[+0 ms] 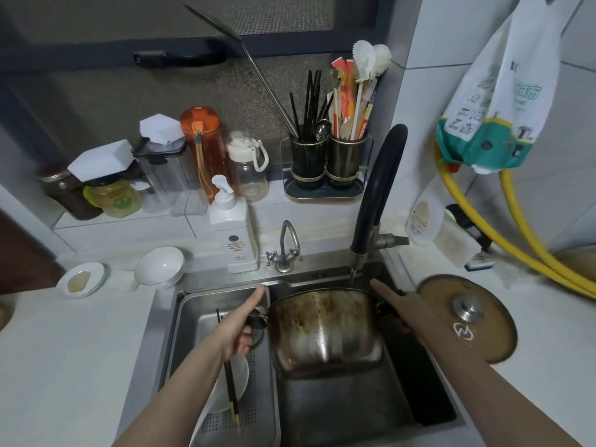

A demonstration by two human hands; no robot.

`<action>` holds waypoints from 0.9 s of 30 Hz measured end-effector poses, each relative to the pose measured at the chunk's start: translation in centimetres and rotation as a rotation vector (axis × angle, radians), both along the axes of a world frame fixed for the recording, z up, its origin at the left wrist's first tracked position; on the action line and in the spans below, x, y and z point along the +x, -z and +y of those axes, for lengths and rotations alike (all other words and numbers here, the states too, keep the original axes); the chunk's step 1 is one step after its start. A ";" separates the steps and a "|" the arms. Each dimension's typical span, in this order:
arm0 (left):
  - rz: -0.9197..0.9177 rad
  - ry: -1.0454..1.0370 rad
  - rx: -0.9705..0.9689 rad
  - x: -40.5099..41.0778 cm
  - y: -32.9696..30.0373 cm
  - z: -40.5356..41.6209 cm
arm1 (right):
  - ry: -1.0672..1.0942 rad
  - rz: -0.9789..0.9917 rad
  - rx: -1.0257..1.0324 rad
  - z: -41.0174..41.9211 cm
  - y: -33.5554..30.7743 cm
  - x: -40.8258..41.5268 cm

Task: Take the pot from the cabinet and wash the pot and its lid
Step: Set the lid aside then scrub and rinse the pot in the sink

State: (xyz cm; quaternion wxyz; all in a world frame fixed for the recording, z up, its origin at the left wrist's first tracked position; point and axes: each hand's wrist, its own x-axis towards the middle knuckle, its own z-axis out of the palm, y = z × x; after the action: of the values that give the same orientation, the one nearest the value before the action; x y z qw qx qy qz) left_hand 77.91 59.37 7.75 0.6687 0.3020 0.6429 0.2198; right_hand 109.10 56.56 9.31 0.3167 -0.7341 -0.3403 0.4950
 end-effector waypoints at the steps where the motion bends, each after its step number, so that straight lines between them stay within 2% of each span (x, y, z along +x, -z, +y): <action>1: 0.003 -0.014 -0.005 0.0 -0.1 0.1 | 0.004 -0.004 -0.006 0.1 0.0 -0.1; 9: -0.018 -0.065 -0.014 0.5 -0.6 0.4 | 0.013 -0.012 -0.026 -0.1 -0.1 0.4; 14: -0.039 -0.018 0.003 0.6 -0.3 0.6 | 0.065 0.078 0.042 -0.8 0.3 1.0; 21: -0.026 -0.020 0.172 1.4 0.4 -0.2 | 0.001 -0.130 0.069 -2.4 0.2 1.3; 27: -0.062 0.063 0.118 1.3 1.7 -1.6 | -0.093 -0.309 0.224 -2.6 -2.4 0.9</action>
State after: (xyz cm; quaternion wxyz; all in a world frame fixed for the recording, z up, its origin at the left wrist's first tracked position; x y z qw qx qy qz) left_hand 79.17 57.72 6.05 0.6760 0.3541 0.5978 0.2454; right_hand 110.04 53.96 11.72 0.3172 -0.7449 -0.4717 0.3494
